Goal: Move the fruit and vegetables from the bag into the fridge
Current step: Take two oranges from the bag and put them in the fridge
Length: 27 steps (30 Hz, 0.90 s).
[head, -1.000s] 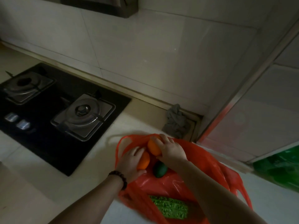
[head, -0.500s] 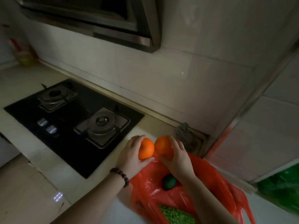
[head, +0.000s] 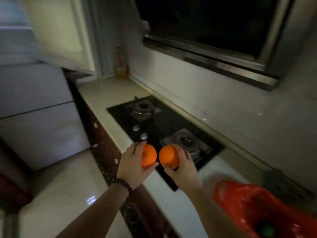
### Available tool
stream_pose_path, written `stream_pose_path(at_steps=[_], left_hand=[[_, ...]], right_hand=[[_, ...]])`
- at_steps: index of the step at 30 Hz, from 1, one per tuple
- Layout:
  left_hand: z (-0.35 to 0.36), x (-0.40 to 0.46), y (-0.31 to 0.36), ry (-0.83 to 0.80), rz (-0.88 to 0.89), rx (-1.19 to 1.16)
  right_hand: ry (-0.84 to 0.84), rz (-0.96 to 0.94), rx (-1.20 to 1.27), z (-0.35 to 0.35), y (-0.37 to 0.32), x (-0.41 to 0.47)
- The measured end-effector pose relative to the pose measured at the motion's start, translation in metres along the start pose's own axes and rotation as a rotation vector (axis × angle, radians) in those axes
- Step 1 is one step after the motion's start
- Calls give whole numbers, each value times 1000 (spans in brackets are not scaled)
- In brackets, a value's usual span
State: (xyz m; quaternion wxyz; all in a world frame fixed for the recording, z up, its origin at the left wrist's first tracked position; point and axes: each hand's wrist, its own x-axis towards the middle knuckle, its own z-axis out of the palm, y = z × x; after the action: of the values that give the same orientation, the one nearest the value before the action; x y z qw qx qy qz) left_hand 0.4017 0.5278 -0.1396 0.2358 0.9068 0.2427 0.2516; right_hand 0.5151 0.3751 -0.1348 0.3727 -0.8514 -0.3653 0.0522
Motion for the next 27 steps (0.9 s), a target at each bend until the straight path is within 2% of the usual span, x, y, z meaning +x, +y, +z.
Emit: stream_pose_path(at_steps=[7,12,20,27], left_hand=[[-159,-18,-145,208,-193,139],[-236,-31,-220,298,-338,217],[-294,-24,-314,385,-487,266],[-316,50,-394,386,-511,310]], right_hand=[[-86,-243,128,141,-169,49],[-151,-377,193,212,-256,73],[-249,-477,223,301,-334,126],[-289,-526,245,373,-372,217]])
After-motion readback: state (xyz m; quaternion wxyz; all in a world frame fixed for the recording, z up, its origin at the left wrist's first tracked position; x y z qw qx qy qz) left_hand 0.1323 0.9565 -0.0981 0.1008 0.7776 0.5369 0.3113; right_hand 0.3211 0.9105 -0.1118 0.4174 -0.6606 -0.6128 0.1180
